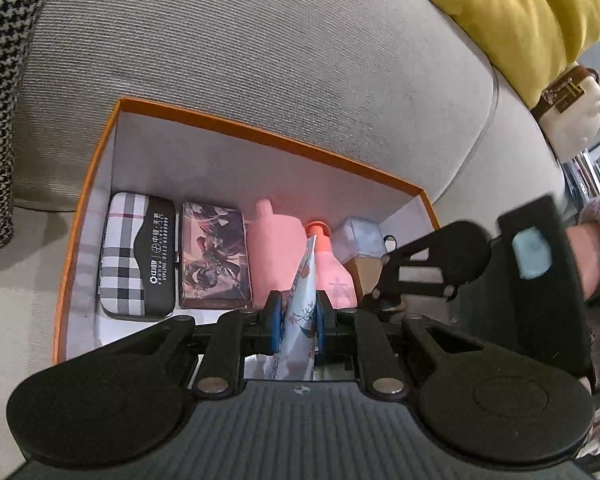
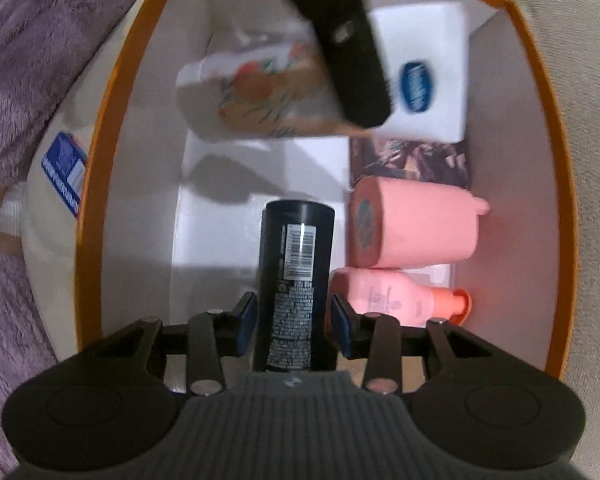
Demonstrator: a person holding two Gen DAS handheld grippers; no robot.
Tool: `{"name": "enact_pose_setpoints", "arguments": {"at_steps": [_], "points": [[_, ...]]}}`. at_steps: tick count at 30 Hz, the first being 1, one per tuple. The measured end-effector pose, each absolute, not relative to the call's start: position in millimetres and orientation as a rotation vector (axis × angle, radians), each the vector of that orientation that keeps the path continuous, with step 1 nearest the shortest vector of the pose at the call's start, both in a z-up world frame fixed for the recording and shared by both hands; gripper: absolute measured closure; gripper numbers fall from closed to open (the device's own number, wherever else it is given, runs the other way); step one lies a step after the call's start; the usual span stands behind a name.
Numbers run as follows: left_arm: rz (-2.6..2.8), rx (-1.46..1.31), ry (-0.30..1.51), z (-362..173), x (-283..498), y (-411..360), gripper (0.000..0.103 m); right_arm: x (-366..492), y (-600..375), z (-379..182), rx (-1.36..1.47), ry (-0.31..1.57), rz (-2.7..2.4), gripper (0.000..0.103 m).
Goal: Organize rigid objects
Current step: 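Lower the tube and spray can into the box and release them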
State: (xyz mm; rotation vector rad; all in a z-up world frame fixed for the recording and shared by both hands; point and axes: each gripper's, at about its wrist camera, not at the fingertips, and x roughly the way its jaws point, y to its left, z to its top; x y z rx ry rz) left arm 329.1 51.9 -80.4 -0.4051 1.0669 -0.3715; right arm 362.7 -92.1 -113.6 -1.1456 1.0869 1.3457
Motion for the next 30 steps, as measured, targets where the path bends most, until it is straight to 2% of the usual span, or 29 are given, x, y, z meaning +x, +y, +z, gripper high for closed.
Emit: {"name": "enact_pose_setpoints", "arguments": {"at_steps": [11, 18, 20, 30], "points": [[-0.403, -0.389, 1.109, -88.0, 324.6, 22.5, 0.085, 365.1, -115.1, -55.2, -0.925, 0.972, 1.221, 0.060], [-0.410, -0.376, 1.121, -84.1, 324.1, 12.3, 0.085, 355.7, -114.8, -62.8, -0.987, 0.960, 1.194, 0.060], [-0.402, -0.358, 1.125, -84.1, 322.9, 12.8, 0.089, 355.2, -117.2, -64.4, -0.980, 0.961, 1.188, 0.060], [-0.328, -0.261, 1.230, -90.7, 319.6, 36.4, 0.088, 352.0, -121.0, -79.1, -0.962, 0.955, 1.177, 0.060]]}}
